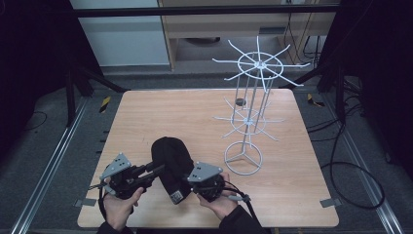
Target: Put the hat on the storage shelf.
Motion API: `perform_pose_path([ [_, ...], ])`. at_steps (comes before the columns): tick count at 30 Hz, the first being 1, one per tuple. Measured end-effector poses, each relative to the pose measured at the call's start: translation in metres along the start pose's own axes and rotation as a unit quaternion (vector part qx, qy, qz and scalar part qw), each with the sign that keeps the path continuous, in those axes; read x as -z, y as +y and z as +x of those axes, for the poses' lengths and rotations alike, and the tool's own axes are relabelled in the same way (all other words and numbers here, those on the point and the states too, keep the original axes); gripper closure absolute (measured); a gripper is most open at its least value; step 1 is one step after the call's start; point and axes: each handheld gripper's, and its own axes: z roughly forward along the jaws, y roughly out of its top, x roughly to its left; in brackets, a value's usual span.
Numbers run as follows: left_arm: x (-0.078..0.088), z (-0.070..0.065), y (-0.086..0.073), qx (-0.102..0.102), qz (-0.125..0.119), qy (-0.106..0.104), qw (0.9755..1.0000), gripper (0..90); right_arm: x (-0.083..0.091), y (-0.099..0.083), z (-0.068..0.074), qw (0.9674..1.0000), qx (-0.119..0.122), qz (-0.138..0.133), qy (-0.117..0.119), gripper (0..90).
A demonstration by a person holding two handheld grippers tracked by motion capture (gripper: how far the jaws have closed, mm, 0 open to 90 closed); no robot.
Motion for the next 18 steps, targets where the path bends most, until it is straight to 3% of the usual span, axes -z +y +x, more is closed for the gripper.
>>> perform_pose_path([
  [3,0.005,0.009,-0.003,-0.005,0.005,0.033,0.9994,61.0,-0.011,0.004,0.004,1.0000,-0.006,0.001,0.003,88.7],
  [7,0.008,0.024,-0.009,0.012,0.015,0.054,0.9984,60.2,-0.024,0.011,0.010,1.0000,0.003,0.008,0.000,88.0],
  [12,0.011,0.040,-0.013,0.030,0.023,0.082,0.9959,56.5,-0.044,0.020,0.015,1.0000,-0.004,0.002,-0.005,81.5],
  [15,0.012,0.052,-0.017,0.044,0.029,0.096,0.9940,56.0,-0.052,0.024,0.016,0.9999,-0.012,-0.009,-0.006,77.8],
  [16,0.012,0.059,-0.021,0.043,0.037,0.117,0.9916,55.6,-0.057,0.025,0.015,0.9995,-0.025,-0.017,-0.006,71.6],
  [17,0.012,0.059,-0.021,0.043,0.037,0.117,0.9916,58.2,-0.057,0.025,0.015,0.9995,-0.025,-0.017,-0.006,71.6],
  [18,0.012,0.062,-0.023,0.035,0.046,0.130,0.9898,57.8,-0.061,0.025,0.013,0.9988,-0.034,-0.035,0.000,67.8],
])
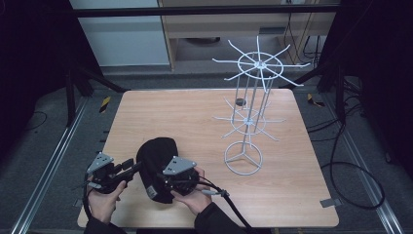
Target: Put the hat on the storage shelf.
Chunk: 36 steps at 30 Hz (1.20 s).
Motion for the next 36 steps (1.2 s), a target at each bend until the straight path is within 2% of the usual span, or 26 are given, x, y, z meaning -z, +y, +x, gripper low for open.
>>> perform_pose_path([
  [2,-0.002,0.008,-0.003,-0.001,0.011,0.016,0.9998,58.1,0.000,0.000,-0.001,1.0000,-0.002,-0.004,0.002,67.3],
  [3,-0.002,0.010,-0.004,-0.001,0.013,0.019,0.9997,58.0,0.001,0.000,-0.002,0.9997,-0.010,-0.018,0.008,66.2],
  [9,0.000,0.015,-0.005,-0.009,0.012,0.036,0.9992,58.2,0.022,-0.001,-0.014,0.9989,-0.016,-0.039,-0.017,63.9],
  [15,0.002,0.011,-0.002,-0.013,0.007,0.035,0.9993,56.4,0.050,-0.015,-0.031,0.9981,-0.024,-0.036,-0.044,61.3],
  [18,0.008,0.006,0.004,-0.021,-0.003,0.032,0.9993,52.6,0.067,-0.025,-0.039,0.9973,-0.029,-0.033,-0.058,58.8],
  [21,0.013,-0.002,0.013,-0.030,-0.011,0.026,0.9991,49.3,0.087,-0.037,-0.048,0.9956,-0.044,-0.036,-0.075,57.7],
  [26,0.010,-0.018,0.025,-0.052,0.006,0.032,0.9981,44.2,0.122,-0.060,-0.064,0.9907,-0.072,-0.041,-0.108,56.9],
  [29,0.000,-0.025,0.029,-0.056,0.021,0.035,0.9976,44.0,0.141,-0.072,-0.071,0.9880,-0.083,-0.037,-0.125,56.4],
  [34,-0.018,-0.029,0.032,-0.053,0.043,0.040,0.9969,44.8,0.175,-0.094,-0.086,0.9806,-0.104,-0.036,-0.163,54.5],
  [36,-0.025,-0.030,0.032,-0.050,0.051,0.046,0.9964,45.7,0.189,-0.104,-0.094,0.9761,-0.117,-0.033,-0.180,53.3],
])
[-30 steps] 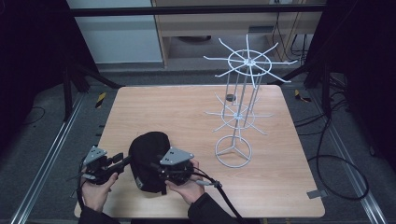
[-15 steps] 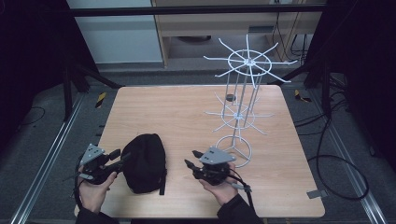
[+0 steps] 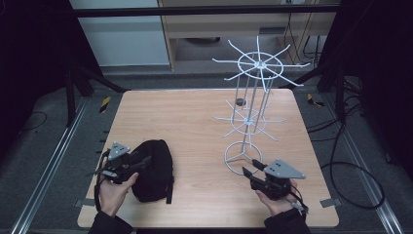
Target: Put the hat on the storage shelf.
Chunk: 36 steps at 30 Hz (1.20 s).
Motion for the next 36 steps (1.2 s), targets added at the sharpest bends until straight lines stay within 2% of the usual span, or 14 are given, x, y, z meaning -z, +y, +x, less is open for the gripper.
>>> perform_pose_path([
  [3,-0.009,-0.001,0.000,0.003,0.012,-0.003,0.9999,48.4,0.010,-0.008,-0.019,0.9995,-0.014,0.003,-0.027,52.5],
  [8,-0.021,-0.001,-0.003,-0.004,0.041,0.001,0.9992,51.4,0.018,-0.019,-0.043,0.9974,-0.037,0.012,-0.061,51.8],
  [12,-0.025,0.003,-0.006,0.005,0.055,-0.001,0.9985,55.8,0.017,-0.025,-0.050,0.9963,-0.037,0.023,-0.074,51.8],
  [17,-0.031,0.005,-0.009,0.007,0.067,0.000,0.9977,61.9,0.013,-0.029,-0.055,0.9955,-0.032,0.037,-0.081,51.8],
  [23,-0.035,0.007,-0.010,0.005,0.077,0.003,0.9970,72.2,0.011,-0.034,-0.060,0.9945,-0.037,0.049,-0.085,51.8],
  [27,-0.032,0.008,-0.009,0.007,0.072,0.002,0.9974,76.9,0.009,-0.036,-0.063,0.9939,-0.042,0.053,-0.087,51.8],
  [32,-0.015,0.011,-0.004,0.016,0.029,-0.005,0.9994,78.6,0.008,-0.038,-0.066,0.9933,-0.041,0.056,-0.092,51.4],
  [36,0.003,0.013,0.002,0.020,-0.015,-0.030,0.9992,78.9,0.010,-0.039,-0.068,0.9929,-0.043,0.055,-0.095,50.9],
])
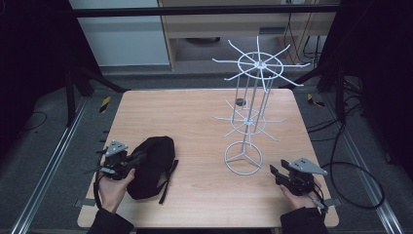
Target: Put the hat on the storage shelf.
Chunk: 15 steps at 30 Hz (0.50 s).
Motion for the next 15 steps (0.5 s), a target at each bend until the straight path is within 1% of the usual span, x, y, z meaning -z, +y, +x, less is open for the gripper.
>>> perform_pose_path([
  [1,0.005,-0.001,0.002,-0.005,-0.014,-0.009,0.9998,78.9,0.000,0.000,-0.001,1.0000,0.001,-0.001,-0.001,50.7],
  [3,0.012,-0.005,0.004,-0.012,-0.033,-0.017,0.9992,79.0,0.000,-0.001,-0.001,1.0000,-0.003,0.000,-0.002,50.5],
  [4,0.015,-0.007,0.006,-0.014,-0.044,-0.022,0.9987,79.0,0.000,-0.001,-0.002,1.0000,0.000,-0.001,-0.003,50.3],
  [5,0.018,-0.008,0.007,-0.016,-0.052,-0.026,0.9982,78.9,0.000,0.000,-0.002,1.0000,-0.003,-0.001,-0.003,50.2],
  [7,0.026,-0.013,0.011,-0.023,-0.072,-0.034,0.9965,78.9,0.000,0.000,-0.002,1.0000,-0.005,0.000,-0.003,49.9],
  [10,0.039,-0.019,0.018,-0.026,-0.104,-0.053,0.9929,78.9,0.000,-0.001,-0.003,1.0000,-0.004,0.000,-0.004,49.5],
  [11,0.045,-0.022,0.020,-0.029,-0.118,-0.060,0.9909,79.0,0.000,-0.001,-0.003,1.0000,-0.002,-0.001,-0.005,49.3],
  [12,0.045,-0.022,0.020,-0.029,-0.118,-0.060,0.9909,78.9,0.000,-0.001,-0.003,1.0000,-0.002,-0.001,-0.005,49.2],
  [14,0.057,-0.027,0.025,-0.031,-0.147,-0.072,0.9860,79.0,0.000,-0.001,-0.003,1.0000,-0.002,-0.001,-0.006,48.9],
  [15,0.061,-0.029,0.027,-0.033,-0.157,-0.075,0.9841,79.0,0.000,-0.001,-0.003,1.0000,-0.002,-0.001,-0.006,48.9],
])
